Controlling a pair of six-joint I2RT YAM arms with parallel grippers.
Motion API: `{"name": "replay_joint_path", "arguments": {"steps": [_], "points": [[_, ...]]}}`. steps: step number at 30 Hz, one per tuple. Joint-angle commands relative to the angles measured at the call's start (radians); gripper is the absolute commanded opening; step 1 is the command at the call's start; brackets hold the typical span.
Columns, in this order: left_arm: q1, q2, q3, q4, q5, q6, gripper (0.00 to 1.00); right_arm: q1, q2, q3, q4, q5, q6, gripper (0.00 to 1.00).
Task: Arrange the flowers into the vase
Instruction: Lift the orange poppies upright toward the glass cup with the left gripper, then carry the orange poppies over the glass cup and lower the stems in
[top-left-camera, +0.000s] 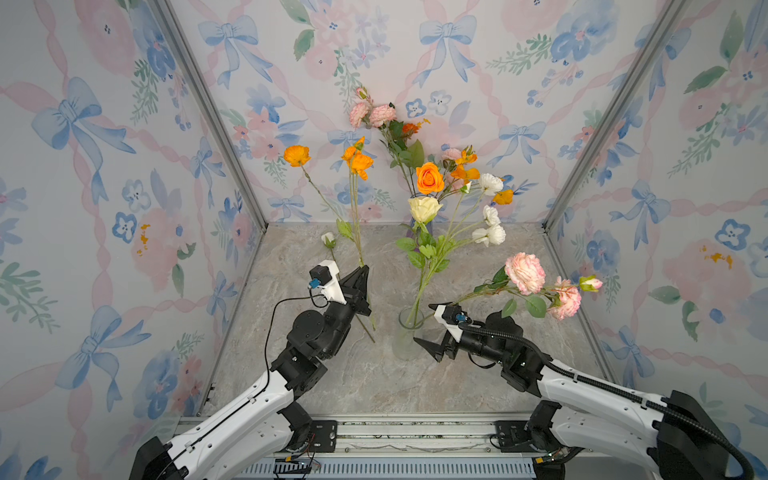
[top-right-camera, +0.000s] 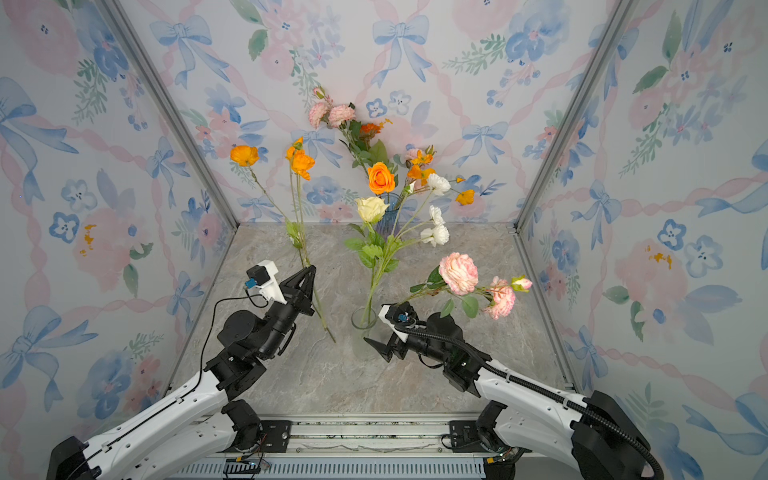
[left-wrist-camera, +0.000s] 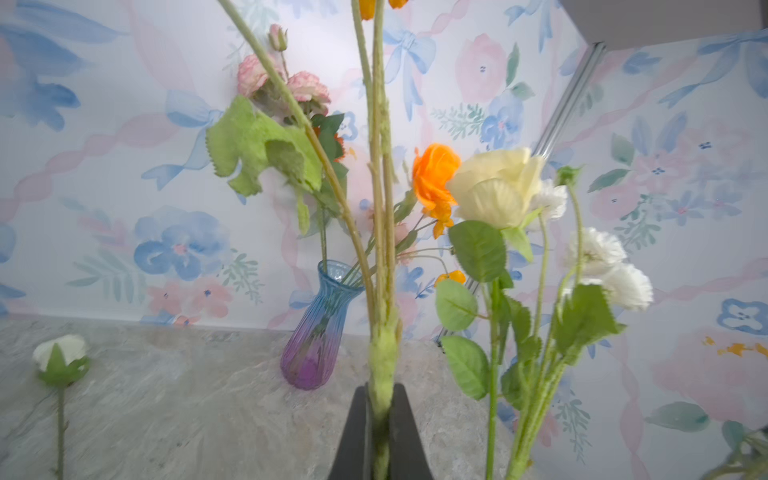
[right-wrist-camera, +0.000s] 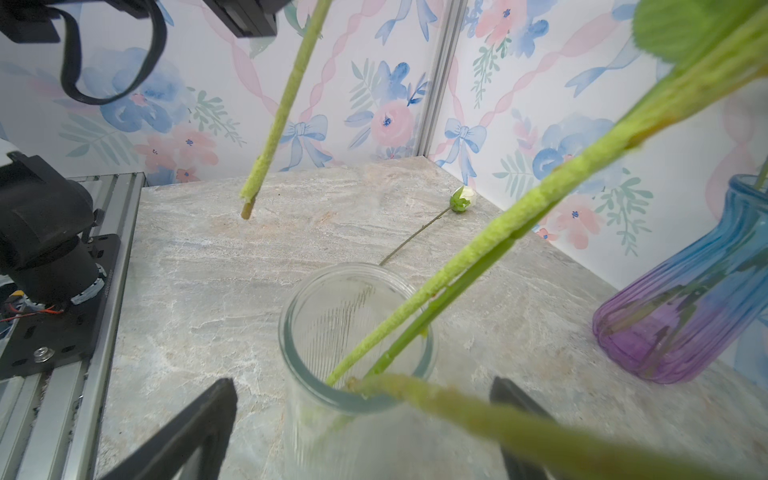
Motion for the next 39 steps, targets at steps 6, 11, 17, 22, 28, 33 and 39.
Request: {"name": "replay_joint_path", "arguments": {"steps": [6,11,17,22,28,33,39], "points": [[-0.192,0.095,-0.003,0.408,-0.055,0.325,0.00,0.009,-0.012,0.012,-0.006,0.007,-0.007,0.97],[-0.238,0.161,-0.014,0.557,-0.038,0.399,0.00,0.007,-0.015,0.011,-0.002,0.010,-0.007,0.97],[-0.251,0.257,-0.037,0.677,-0.019,0.423,0.00,0.008,-0.015,0.012,-0.007,0.009,-0.007,0.97],[-0.283,0.350,-0.114,0.931,-0.031,0.506,0.00,0.008,-0.012,0.009,0.000,0.008,-0.005,0.97],[-0.334,0.443,-0.113,1.043,-0.176,0.531,0.00,0.009,-0.002,0.013,-0.003,0.005,-0.007,0.97],[-0.365,0.529,-0.119,1.207,-0.222,0.569,0.00,0.009,-0.004,0.016,-0.008,0.004,-0.009,0.97],[-0.392,0.558,-0.081,1.224,-0.240,0.612,0.00,0.009,-0.006,0.016,-0.010,0.005,-0.010,0.97]]}}
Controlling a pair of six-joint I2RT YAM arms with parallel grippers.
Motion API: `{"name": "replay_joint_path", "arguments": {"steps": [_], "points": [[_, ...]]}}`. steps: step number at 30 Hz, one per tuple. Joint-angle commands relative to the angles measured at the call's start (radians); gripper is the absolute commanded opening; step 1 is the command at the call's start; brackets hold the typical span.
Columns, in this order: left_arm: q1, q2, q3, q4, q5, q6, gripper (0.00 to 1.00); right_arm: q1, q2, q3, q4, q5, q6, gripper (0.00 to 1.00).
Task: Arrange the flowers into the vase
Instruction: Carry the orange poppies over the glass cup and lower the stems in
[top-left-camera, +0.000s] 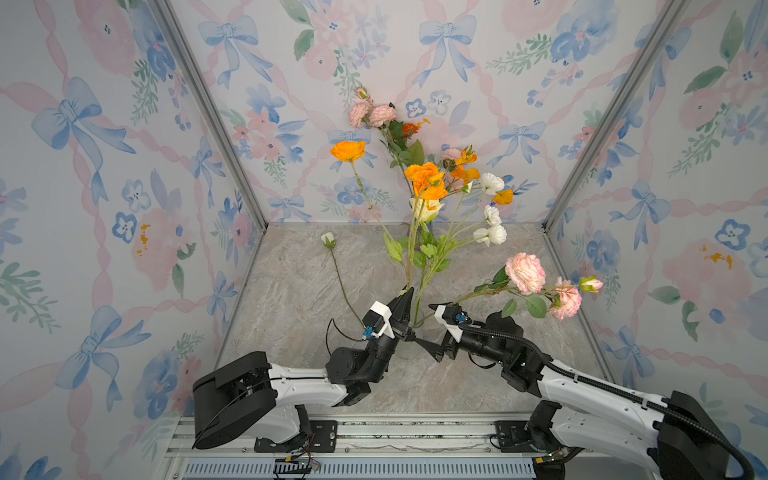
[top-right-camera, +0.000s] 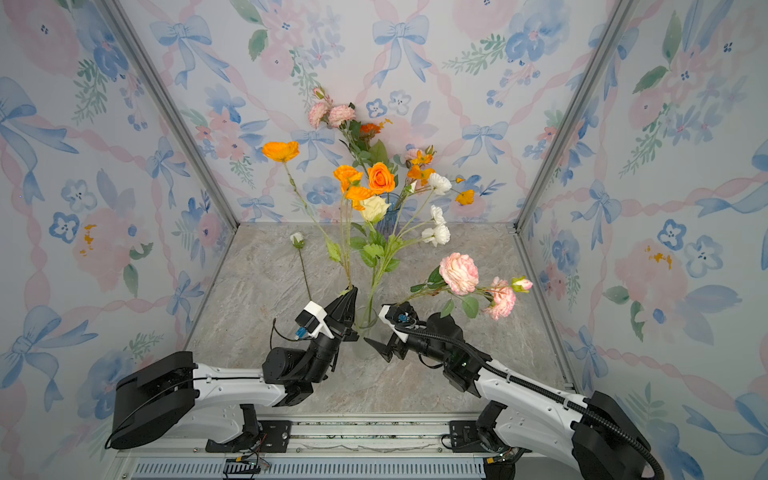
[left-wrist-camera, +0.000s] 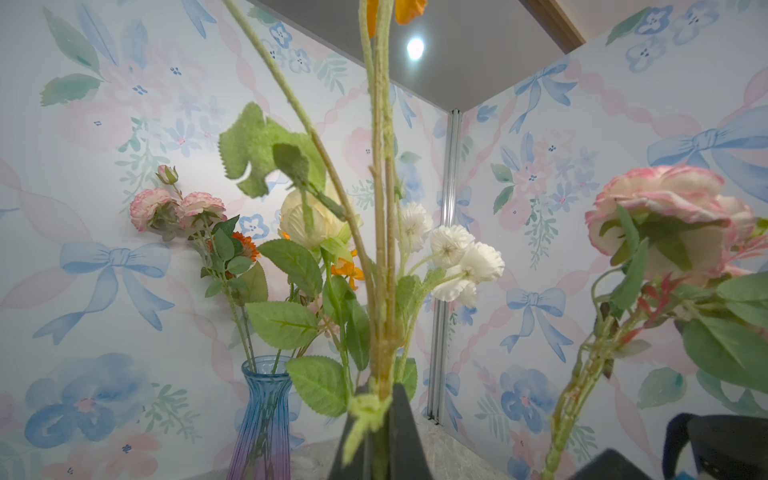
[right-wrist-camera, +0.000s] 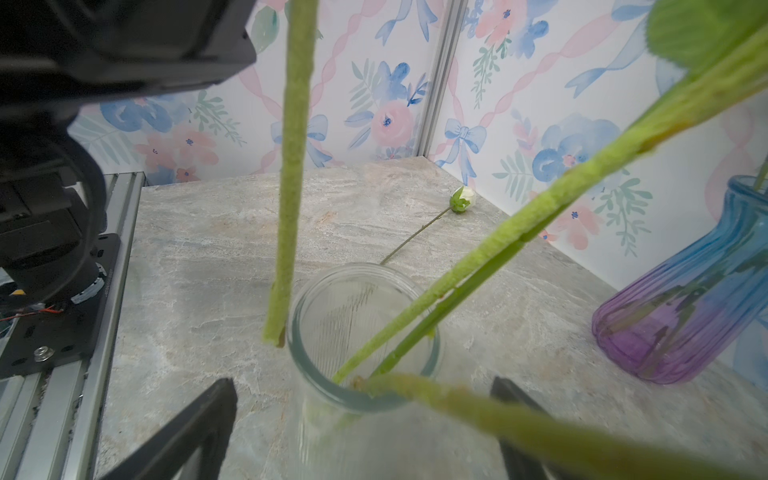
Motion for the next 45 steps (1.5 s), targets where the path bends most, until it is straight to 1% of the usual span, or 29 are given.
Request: {"name": "replay_joint_path", "arguments": {"steps": [1,8,12,19,23,27,31,34,37,45], "points": [[-0.012,0.002,0.024,0.216,-0.031,0.056,0.00,0.008,-0.004,0.016,-0.007,0.004,-0.007,0.97],[-0.031,-0.023,0.046,0.214,-0.035,0.048,0.00,0.009,-0.011,0.016,-0.011,0.002,-0.006,0.97],[-0.037,-0.038,0.066,0.214,-0.015,0.055,0.00,0.009,-0.014,0.014,-0.010,0.003,-0.006,0.97],[-0.027,0.007,0.132,0.201,-0.003,0.185,0.00,0.003,0.010,0.005,0.013,0.011,-0.006,0.97],[0.003,0.050,0.135,0.225,-0.003,0.137,0.00,-0.002,0.022,0.004,0.026,0.006,0.001,0.97],[0.004,0.077,0.111,0.228,0.006,0.125,0.00,-0.020,0.016,-0.007,0.044,-0.003,0.018,0.97],[0.003,0.076,0.077,0.231,-0.018,0.107,0.00,-0.045,0.016,-0.015,0.069,-0.027,0.046,0.97],[-0.002,0.059,0.040,0.232,-0.016,0.087,0.00,-0.048,0.018,-0.017,0.078,-0.033,0.052,0.97],[-0.016,0.044,0.004,0.232,-0.037,0.083,0.00,-0.049,0.024,-0.017,0.084,-0.037,0.056,0.97],[-0.022,0.033,-0.053,0.233,-0.081,0.058,0.07,-0.051,0.032,-0.014,0.082,-0.045,0.058,0.97]]}}
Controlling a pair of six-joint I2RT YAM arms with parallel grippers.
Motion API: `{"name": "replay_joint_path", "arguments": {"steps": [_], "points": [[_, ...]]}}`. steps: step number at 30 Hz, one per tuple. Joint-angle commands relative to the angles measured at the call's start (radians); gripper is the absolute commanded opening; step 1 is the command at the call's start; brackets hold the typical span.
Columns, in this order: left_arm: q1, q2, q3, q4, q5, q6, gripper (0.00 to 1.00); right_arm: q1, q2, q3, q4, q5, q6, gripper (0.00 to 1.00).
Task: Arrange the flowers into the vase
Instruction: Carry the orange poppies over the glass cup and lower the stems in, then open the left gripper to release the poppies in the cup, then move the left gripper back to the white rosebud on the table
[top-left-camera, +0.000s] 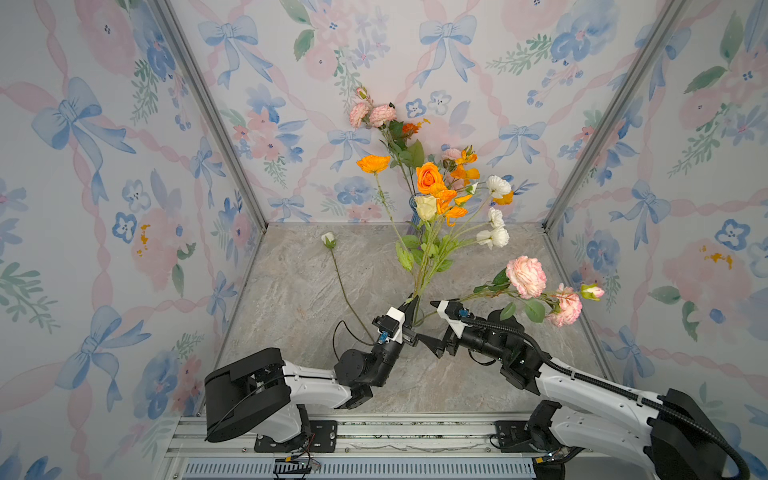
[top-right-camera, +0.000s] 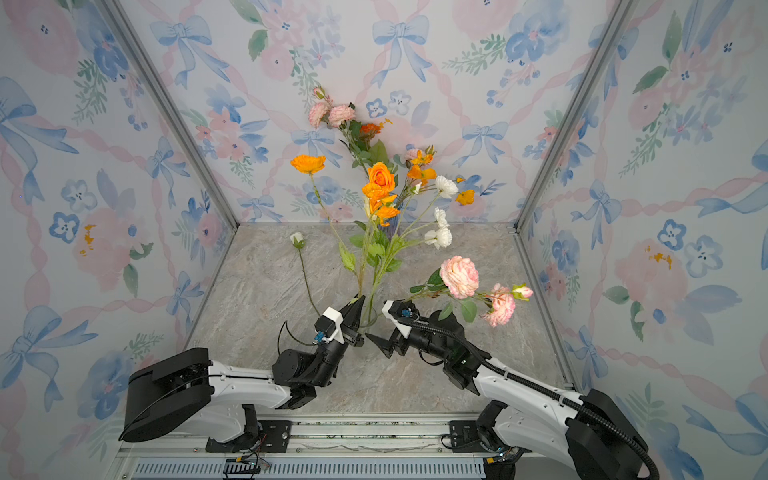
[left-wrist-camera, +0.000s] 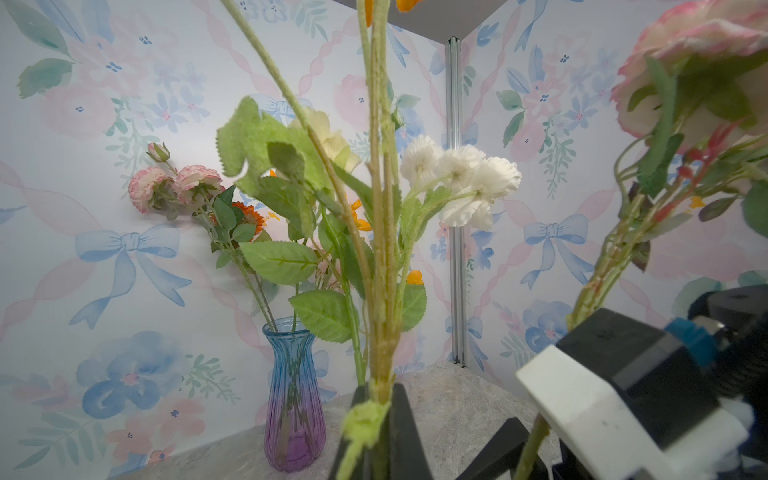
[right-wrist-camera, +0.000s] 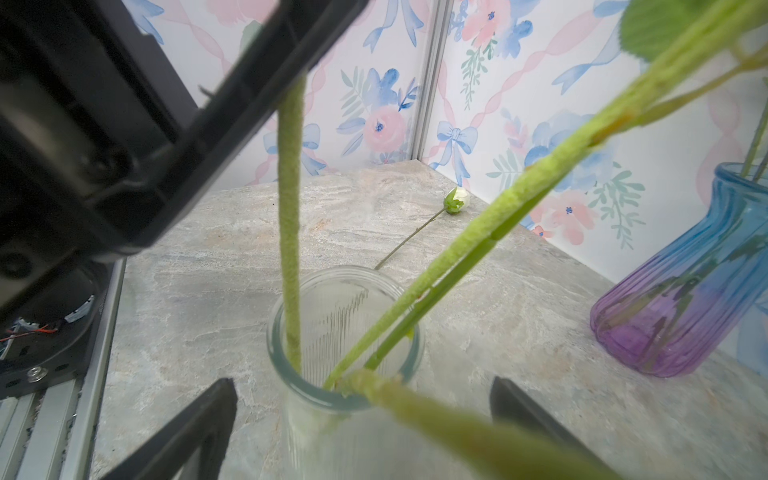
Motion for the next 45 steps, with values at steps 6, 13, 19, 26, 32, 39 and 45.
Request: {"name": "replay_joint_path", "arguments": {"steps": [6,13,19,26,32,39,45], "points": [[-0.004,-0.002,-0.036,0.241,-0.067,-0.038,0.16,-0.008,0.018,-0.003,0.027,-0.015,0.012,0.97],[-0.004,0.016,-0.050,0.243,-0.071,-0.064,0.19,-0.006,0.021,-0.004,0.025,-0.013,0.008,0.97],[-0.006,-0.002,-0.070,0.242,-0.086,-0.074,0.29,-0.006,0.024,-0.002,0.023,-0.014,0.008,0.97],[-0.005,-0.103,-0.086,0.099,-0.118,-0.109,0.44,-0.006,0.022,-0.002,0.019,-0.009,0.005,0.97],[-0.004,-0.280,-0.108,-0.147,-0.114,-0.191,0.49,-0.006,0.026,-0.001,0.022,-0.011,0.006,0.97],[0.002,-0.538,-0.088,-0.616,-0.084,-0.226,0.53,-0.005,0.012,-0.002,0.017,-0.013,0.007,0.97],[0.009,-0.803,-0.151,-0.876,-0.213,-0.337,0.48,-0.006,0.019,-0.003,0.023,-0.010,0.009,0.97]]}}
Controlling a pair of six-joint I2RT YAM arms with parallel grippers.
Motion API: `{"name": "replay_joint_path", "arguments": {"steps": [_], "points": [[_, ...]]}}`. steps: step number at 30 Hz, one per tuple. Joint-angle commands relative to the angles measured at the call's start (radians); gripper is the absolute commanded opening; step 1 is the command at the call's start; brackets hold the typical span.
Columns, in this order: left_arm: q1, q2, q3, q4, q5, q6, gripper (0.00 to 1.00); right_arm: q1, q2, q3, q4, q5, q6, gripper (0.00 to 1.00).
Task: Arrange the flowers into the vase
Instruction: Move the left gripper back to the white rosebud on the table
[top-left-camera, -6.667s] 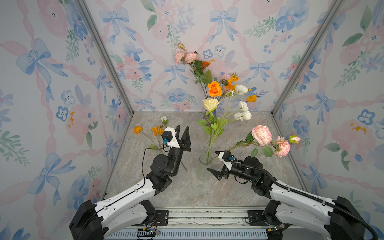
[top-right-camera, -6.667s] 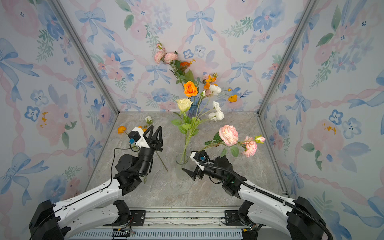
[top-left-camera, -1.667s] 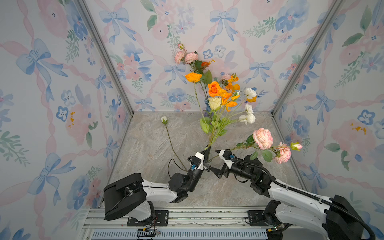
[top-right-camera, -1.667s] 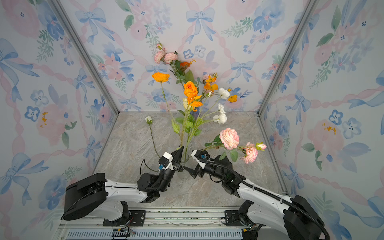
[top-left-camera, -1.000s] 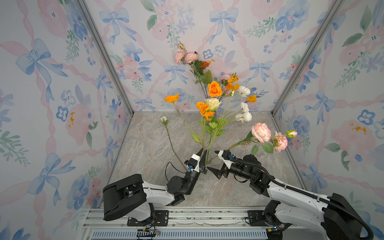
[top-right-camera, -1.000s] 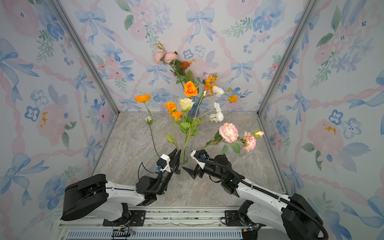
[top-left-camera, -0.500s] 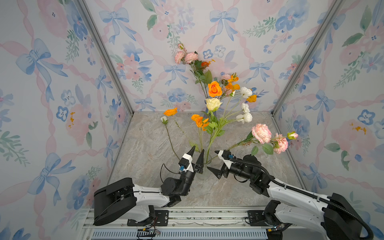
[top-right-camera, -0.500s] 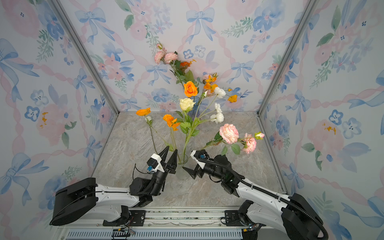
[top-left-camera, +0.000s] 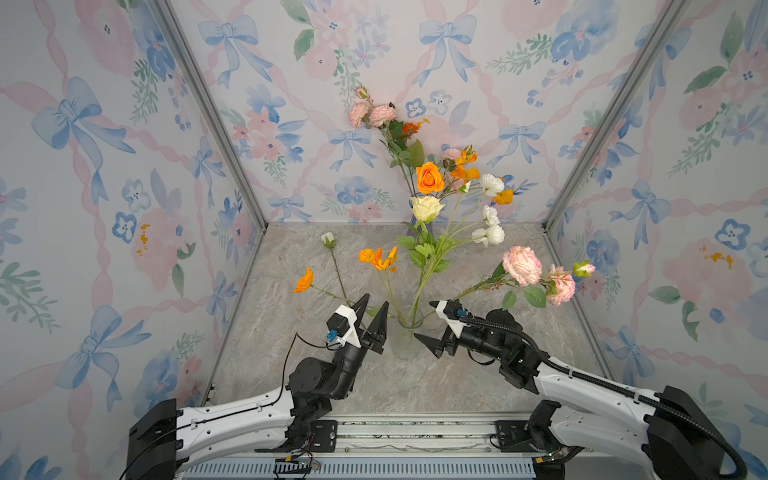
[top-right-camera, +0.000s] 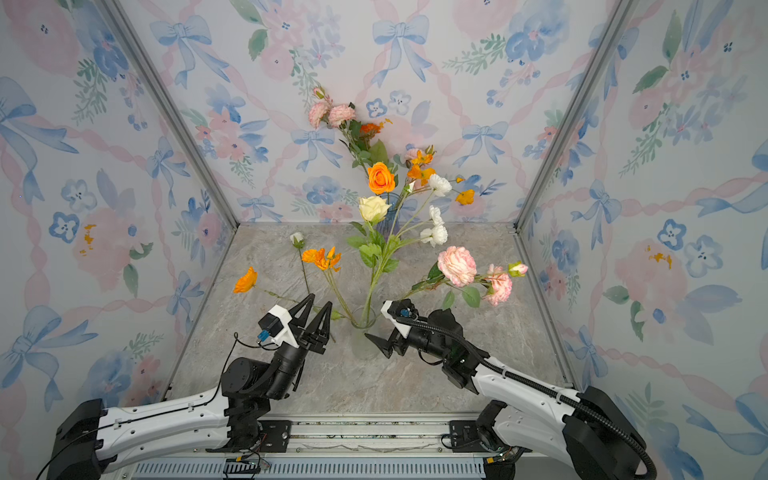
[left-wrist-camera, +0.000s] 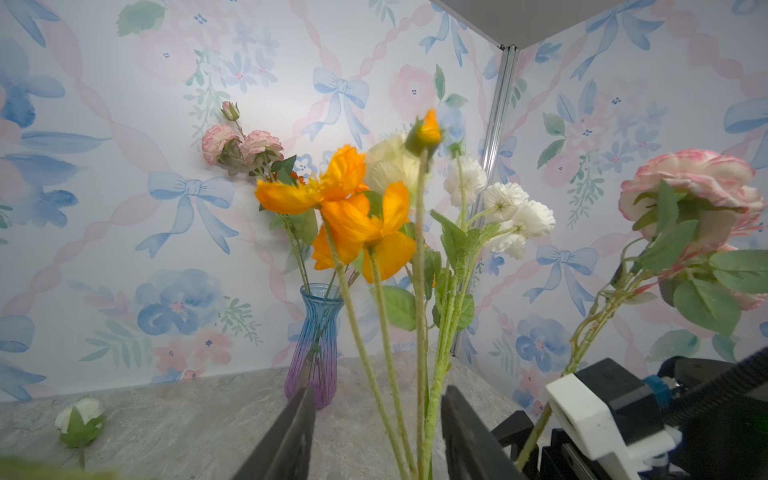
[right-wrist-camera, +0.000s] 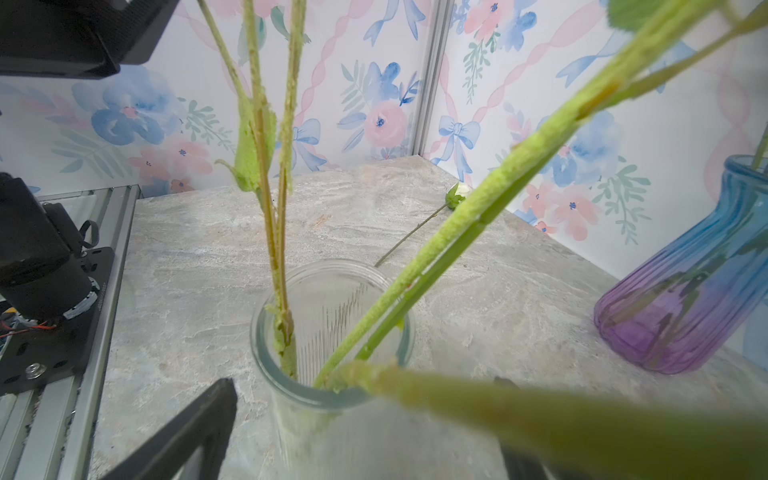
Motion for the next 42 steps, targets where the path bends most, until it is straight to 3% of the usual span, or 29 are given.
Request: {"name": "replay_joint_path", "arguments": {"steps": [1,6,9,12,15,19,23,26,31,36,42], "points": [[0.011,-0.145,-0.064,-0.190,-0.108,-0.095,0.47,-0.006,0.006,-0.002,0.020,-0.012,0.011,0.97],[0.051,-0.308,-0.144,-0.316,-0.222,-0.216,0.37,-0.006,0.011,-0.002,0.021,-0.011,0.011,0.97],[0.104,-0.333,-0.137,-0.487,-0.320,-0.382,0.33,-0.006,0.008,-0.002,0.018,-0.008,0.009,0.97],[0.204,-0.284,-0.096,-0.691,-0.312,-0.575,0.31,-0.007,0.009,-0.002,0.019,-0.009,0.009,0.97],[0.346,-0.188,-0.064,-0.769,-0.178,-0.686,0.32,-0.006,0.012,-0.001,0.018,-0.010,0.008,0.97],[0.587,-0.027,-0.055,-0.712,0.151,-0.756,0.33,-0.007,0.008,-0.002,0.016,-0.011,0.008,0.97],[0.770,0.188,-0.032,-0.573,0.406,-0.764,0.33,-0.007,0.005,-0.003,0.015,-0.009,0.008,0.97],[0.868,0.398,0.081,-0.557,0.552,-0.740,0.31,-0.006,0.002,-0.003,0.016,-0.009,0.007,0.97],[0.911,0.655,0.268,-0.526,0.561,-0.658,0.27,-0.008,0.001,-0.003,0.011,-0.006,0.005,0.97],[0.977,0.902,0.441,-0.539,0.626,-0.659,0.25,-0.008,-0.012,-0.005,0.003,0.001,-0.001,0.97],[0.997,1.059,0.537,-0.542,0.611,-0.655,0.27,-0.015,-0.004,-0.005,0.007,-0.001,0.001,0.97]]}}
